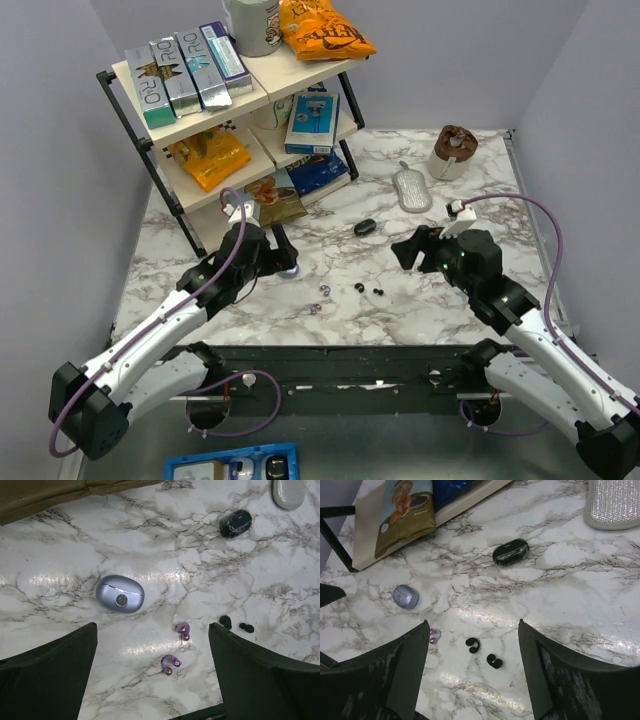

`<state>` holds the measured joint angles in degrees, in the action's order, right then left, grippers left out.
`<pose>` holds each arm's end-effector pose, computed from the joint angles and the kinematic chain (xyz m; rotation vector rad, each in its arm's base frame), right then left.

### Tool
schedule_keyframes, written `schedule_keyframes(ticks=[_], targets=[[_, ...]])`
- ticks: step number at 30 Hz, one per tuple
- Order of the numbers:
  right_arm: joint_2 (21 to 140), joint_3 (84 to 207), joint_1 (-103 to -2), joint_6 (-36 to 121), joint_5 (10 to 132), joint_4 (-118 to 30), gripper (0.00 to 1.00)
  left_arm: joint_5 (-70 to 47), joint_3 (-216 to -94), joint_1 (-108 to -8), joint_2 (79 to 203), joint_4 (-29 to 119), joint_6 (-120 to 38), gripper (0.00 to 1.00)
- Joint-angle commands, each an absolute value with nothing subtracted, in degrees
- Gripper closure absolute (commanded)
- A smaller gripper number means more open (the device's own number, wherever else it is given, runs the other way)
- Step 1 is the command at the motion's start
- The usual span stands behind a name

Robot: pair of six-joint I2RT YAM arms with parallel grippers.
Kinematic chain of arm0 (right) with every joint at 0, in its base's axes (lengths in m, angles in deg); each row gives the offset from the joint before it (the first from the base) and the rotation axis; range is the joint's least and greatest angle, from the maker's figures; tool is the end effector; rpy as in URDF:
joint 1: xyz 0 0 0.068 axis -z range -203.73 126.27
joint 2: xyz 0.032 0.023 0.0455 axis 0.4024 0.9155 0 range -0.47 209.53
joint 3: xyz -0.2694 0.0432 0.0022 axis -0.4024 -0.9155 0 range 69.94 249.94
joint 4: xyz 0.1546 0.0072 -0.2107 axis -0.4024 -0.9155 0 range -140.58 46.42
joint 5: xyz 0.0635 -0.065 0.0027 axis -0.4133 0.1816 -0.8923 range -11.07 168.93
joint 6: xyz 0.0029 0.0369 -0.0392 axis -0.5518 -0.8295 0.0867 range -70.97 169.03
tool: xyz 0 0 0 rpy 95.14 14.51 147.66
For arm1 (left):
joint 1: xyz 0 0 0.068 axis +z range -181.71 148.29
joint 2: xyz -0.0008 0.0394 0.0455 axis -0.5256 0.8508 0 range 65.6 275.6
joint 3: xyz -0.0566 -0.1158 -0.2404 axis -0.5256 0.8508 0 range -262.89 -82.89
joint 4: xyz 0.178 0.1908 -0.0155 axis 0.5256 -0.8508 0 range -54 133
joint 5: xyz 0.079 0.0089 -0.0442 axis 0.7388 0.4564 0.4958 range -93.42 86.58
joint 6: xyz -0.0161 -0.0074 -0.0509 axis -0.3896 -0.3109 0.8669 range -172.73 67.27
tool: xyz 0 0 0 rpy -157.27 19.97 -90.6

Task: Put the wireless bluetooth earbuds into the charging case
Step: Pick up the charging case at the center of the board.

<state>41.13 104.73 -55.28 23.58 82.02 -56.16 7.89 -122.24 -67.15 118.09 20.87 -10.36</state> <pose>0.1513 0.0906 0.2829 -0.0669 1.9567 0.6149 0.1673 -0.1105 0.2628 -0.2482 2.2133 -0.5518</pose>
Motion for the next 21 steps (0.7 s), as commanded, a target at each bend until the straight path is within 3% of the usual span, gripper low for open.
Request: schedule_keyframes(ticks=[1, 15, 21], targets=[[40.49, 105.45, -55.63, 23.98, 81.03, -57.11, 0.2, 8.97, -122.7, -67.04, 114.82, 22.26, -12.9, 0.01], [43.82, 105.62, -55.63, 22.92, 82.27, -55.7, 0.2, 10.38, -126.83, -67.3, 118.51, 16.81, -18.89, 0.01], [47.16, 106.16, -56.77, 27.76, 80.77, -58.17, 0.21, 13.44, -125.95, -73.62, 121.14, 16.1, -19.51, 0.01]])
